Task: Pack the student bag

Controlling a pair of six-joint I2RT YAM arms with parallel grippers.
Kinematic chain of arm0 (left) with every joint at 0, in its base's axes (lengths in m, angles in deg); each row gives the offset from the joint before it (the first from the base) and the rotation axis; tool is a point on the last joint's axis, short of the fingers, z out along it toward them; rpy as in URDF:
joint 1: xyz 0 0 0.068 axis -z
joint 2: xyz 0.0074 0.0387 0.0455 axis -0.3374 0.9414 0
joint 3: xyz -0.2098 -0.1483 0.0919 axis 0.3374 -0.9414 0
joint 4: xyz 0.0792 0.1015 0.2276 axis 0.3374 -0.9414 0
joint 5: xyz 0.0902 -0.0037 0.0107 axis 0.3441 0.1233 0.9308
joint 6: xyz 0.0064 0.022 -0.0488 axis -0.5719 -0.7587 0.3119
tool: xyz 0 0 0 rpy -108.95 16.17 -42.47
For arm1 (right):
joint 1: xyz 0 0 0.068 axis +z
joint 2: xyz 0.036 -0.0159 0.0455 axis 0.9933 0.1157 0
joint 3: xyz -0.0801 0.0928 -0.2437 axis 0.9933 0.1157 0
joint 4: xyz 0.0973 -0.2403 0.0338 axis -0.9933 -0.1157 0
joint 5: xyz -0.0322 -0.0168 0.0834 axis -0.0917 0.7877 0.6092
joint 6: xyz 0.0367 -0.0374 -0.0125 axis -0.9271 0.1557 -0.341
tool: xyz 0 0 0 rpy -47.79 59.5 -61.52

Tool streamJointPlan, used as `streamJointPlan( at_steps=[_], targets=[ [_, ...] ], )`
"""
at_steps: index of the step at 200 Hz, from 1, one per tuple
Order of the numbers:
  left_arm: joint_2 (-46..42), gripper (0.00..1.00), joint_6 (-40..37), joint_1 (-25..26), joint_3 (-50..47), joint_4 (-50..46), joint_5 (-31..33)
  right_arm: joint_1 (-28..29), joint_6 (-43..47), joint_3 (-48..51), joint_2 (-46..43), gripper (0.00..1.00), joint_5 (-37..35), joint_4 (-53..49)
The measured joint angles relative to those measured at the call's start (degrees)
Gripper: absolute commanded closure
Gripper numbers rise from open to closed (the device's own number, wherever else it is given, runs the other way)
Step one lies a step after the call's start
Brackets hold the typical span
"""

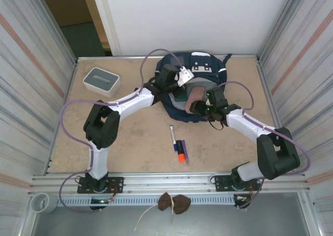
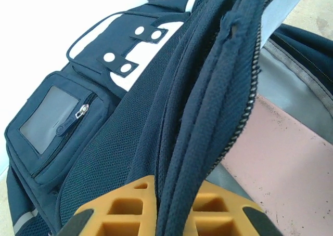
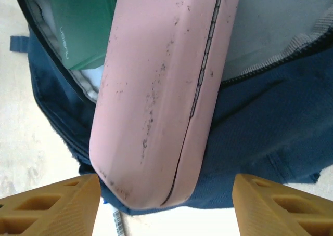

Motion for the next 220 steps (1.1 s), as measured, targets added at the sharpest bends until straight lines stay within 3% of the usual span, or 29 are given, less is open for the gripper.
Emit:
streamJointPlan(
  at_steps=[23,63,95,156,197,220],
  targets=[
    [-0.2,0.98,0.0,0.0,0.0,0.0,0.0,0.0,-1.2,-0.6,1.6,0.47,0.1,1.6],
    [-0.9,0.97,0.2,-0.4,0.0,-0.2,0.0,-0.2,-3.3,-1.5,2.9,0.71,0.6,3.5],
    [-1.4,0.97,0.2,-0.4,-0.7,-0.3,0.0,-0.9,-4.0,-1.5,2.8,0.83,1.8,4.0],
    [-1.7,0.98,0.2,-0.4,-1.0,-0.4,0.0,-4.7,-5.7,-1.5,-1.4,0.86,5.5,3.8],
    [-2.2,0.98,0.4,-0.4,-1.8,-0.4,-0.7,-8.1,-7.2,-3.2,0.3,0.86,8.8,3.7],
    [-2.5,0.98,0.5,-0.4,-2.2,-0.4,-2.4,-9.1,-8.9,-4.5,3.0,0.8,10.3,5.5]
  ],
)
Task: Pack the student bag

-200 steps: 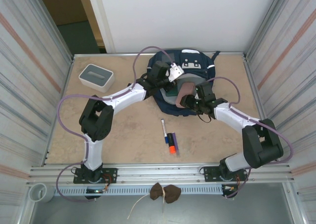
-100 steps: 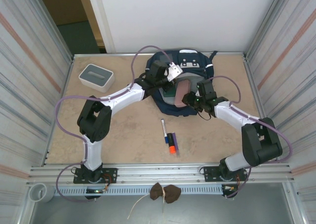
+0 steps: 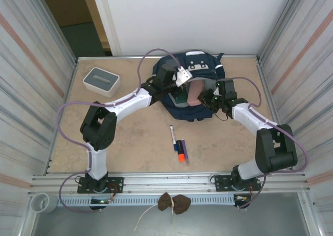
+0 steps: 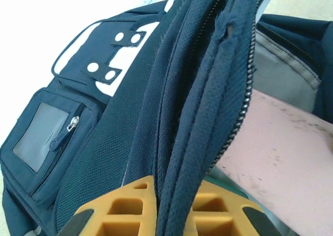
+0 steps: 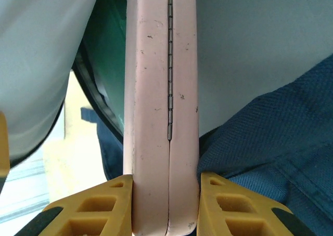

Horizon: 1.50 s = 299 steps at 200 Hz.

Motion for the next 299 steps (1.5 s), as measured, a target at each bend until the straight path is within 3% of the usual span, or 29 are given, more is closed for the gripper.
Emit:
streamJointPlan(
  at_steps=[18,39,62,102,119,138,179,251,299],
  targets=[
    [-0.4,0.98,0.0,-0.2,-0.7,0.0,-1.5,-0.3,-2.0,-0.3,1.8,0.73,0.4,1.6],
    [-0.4,0.98,0.1,-0.5,-0.9,-0.1,-2.8,-0.4,-3.5,-0.5,3.6,0.56,0.1,3.6],
    [-0.4,0.98,0.2,-0.6,-1.1,-0.1,-3.7,-0.9,-3.5,-2.3,5.1,0.44,-0.5,4.0],
    [-0.4,0.98,0.2,-0.6,-1.1,-0.4,-3.8,-1.4,2.7,-3.2,1.7,0.4,-3.0,1.1],
    [-0.5,0.97,0.2,-0.6,-1.1,-0.5,-3.8,-0.2,5.5,-2.0,-2.0,0.46,-4.4,-1.3],
    [-0.5,0.97,0.2,-0.6,-1.1,-0.5,-3.8,2.4,8.5,-0.9,-5.0,0.59,-4.8,-2.8],
    [-0.5,0.97,0.1,-0.6,-1.1,-0.7,-3.8,8.0,12.0,-0.3,-3.7,0.76,-4.2,-4.2],
    [-0.5,0.97,0.6,-0.6,-1.1,-1.3,-4.3,7.7,13.9,-3.2,5.7,0.82,-4.4,-4.2],
    [-0.8,0.97,1.8,-0.6,-1.1,-1.3,-5.0,4.3,14.5,-8.4,10.5,0.84,-6.2,0.8]
  ],
)
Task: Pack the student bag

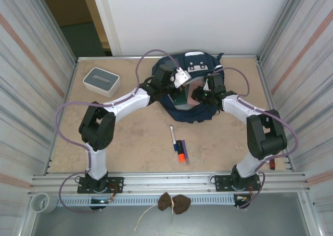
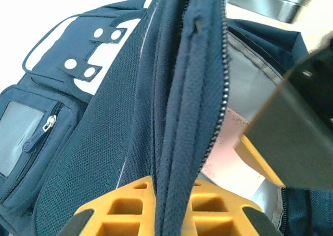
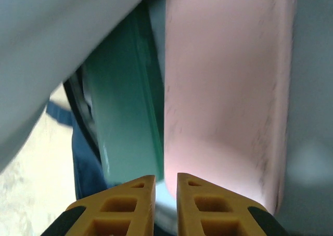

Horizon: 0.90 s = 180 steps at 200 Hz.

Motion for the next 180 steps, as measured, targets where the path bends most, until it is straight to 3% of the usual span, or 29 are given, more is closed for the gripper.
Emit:
streamJointPlan(
  at_steps=[57,107,141,154,180],
  targets=[
    [-0.4,0.97,4.4,-0.1,0.0,-0.2,0.5,-1.6,0.3,-0.4,4.3,0.8,0.9,6.1],
    [-0.7,0.97,10.2,0.0,0.3,-1.9,5.1,-2.1,3.1,10.1,-9.2,0.69,3.3,5.1],
    [-1.0,0.97,12.5,0.0,1.2,-3.2,6.6,-4.4,3.2,15.8,-19.8,0.54,2.6,3.5],
    [-1.1,0.97,12.9,0.0,1.2,-3.5,7.0,-5.7,2.4,17.1,-21.2,0.48,0.2,2.3],
    [-1.4,0.96,14.1,0.0,1.2,-4.1,7.7,-8.7,-0.2,18.4,-18.8,0.46,-3.9,1.0]
  ],
)
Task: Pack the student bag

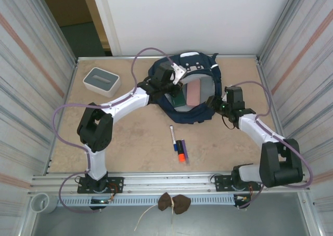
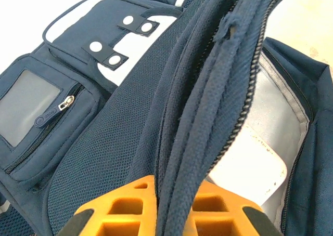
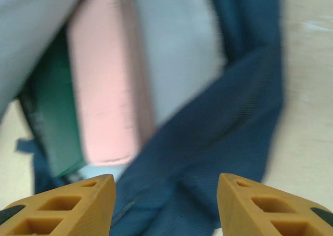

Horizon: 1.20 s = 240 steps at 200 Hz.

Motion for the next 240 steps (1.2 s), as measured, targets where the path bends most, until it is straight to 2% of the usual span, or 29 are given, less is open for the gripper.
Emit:
streamJointPlan(
  at_steps=[24,67,113,157,182,202,222,240],
  targets=[
    [-1.2,0.95,1.5,-0.1,-1.6,0.0,0.7,-0.9,-1.6,-2.2,7.9,0.5,-0.7,0.3],
    [-4.4,0.98,6.1,-0.5,-5.1,-0.6,1.7,-0.5,-2.0,-14.4,22.9,0.62,3.4,0.4],
    [-7.2,0.88,13.7,-0.9,-9.6,-0.6,0.6,0.3,-1.7,-31.2,36.0,0.67,8.9,-1.5],
    [-6.4,0.81,18.4,-0.8,-8.7,-1.7,0.2,1.4,-1.1,-48.7,47.2,0.68,14.6,-5.8],
    [-3.0,0.69,20.0,-0.4,-4.7,-2.1,-1.4,1.2,-0.3,-56.7,51.5,0.64,17.2,-8.6],
    [1.3,0.59,20.8,0.3,0.5,-3.3,-5.0,0.1,0.2,-59.0,51.7,0.6,18.1,-9.9],
    [4.8,0.48,19.9,0.8,6.1,-5.6,-9.2,-2.6,0.6,-58.8,50.8,0.58,18.6,-10.8],
    [4.0,0.37,17.2,1.0,6.2,-6.6,-10.4,-5.8,1.6,-54.2,47.1,0.55,18.1,-11.1]
  ],
)
